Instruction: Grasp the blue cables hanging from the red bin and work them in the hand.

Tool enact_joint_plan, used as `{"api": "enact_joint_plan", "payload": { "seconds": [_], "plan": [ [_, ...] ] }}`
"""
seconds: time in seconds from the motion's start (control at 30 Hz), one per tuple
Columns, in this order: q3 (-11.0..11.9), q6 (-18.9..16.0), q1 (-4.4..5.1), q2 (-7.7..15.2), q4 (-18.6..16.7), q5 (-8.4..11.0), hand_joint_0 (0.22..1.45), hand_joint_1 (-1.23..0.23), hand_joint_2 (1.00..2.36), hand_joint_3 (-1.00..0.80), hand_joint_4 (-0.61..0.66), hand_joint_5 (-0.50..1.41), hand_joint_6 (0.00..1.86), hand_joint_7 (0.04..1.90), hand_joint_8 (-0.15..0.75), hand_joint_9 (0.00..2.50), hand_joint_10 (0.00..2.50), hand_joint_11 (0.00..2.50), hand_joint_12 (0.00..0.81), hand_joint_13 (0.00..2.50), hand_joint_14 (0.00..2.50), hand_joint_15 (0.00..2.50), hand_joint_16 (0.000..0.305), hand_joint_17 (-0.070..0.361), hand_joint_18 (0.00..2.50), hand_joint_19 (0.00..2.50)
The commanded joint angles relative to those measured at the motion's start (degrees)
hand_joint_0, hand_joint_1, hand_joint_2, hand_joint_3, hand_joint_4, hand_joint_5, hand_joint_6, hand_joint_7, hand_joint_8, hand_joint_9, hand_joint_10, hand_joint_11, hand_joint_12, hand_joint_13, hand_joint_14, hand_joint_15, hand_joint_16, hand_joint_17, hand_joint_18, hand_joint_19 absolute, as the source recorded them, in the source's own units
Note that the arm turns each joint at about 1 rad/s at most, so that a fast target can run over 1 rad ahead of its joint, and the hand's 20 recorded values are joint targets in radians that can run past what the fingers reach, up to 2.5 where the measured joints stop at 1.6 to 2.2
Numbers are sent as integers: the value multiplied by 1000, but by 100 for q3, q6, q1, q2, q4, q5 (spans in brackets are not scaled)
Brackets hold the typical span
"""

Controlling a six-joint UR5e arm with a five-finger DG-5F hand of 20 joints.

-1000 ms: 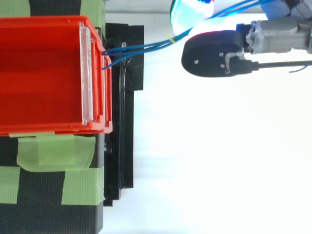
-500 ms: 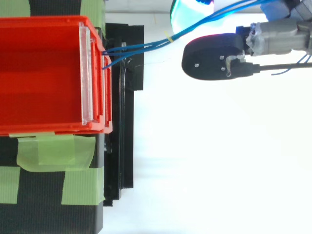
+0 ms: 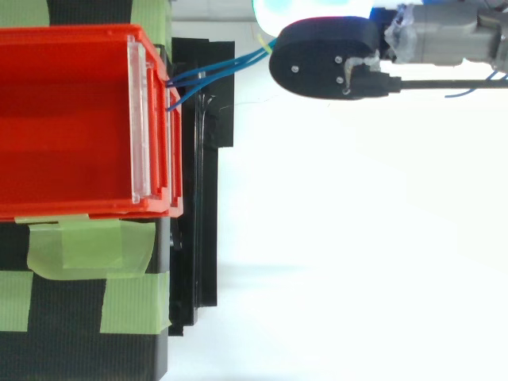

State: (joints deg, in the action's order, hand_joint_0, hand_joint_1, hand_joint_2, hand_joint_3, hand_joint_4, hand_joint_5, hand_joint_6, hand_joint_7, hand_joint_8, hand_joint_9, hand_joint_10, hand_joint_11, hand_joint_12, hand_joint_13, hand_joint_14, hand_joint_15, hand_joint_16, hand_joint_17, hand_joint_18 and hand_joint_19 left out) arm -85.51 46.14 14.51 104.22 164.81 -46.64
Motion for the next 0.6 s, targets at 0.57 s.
{"api": "enact_joint_plan", "payload": {
  "seconds": [0.57],
  "plan": [
    [-1, -132, 113, 2, 201, 58, 922, -597, 1017, -649, 427, 328, 16, 1194, 455, 1805, 2500, 2500, 533, 1889, 2500, 1398, 203, 153, 2500, 759]
  ]
}}
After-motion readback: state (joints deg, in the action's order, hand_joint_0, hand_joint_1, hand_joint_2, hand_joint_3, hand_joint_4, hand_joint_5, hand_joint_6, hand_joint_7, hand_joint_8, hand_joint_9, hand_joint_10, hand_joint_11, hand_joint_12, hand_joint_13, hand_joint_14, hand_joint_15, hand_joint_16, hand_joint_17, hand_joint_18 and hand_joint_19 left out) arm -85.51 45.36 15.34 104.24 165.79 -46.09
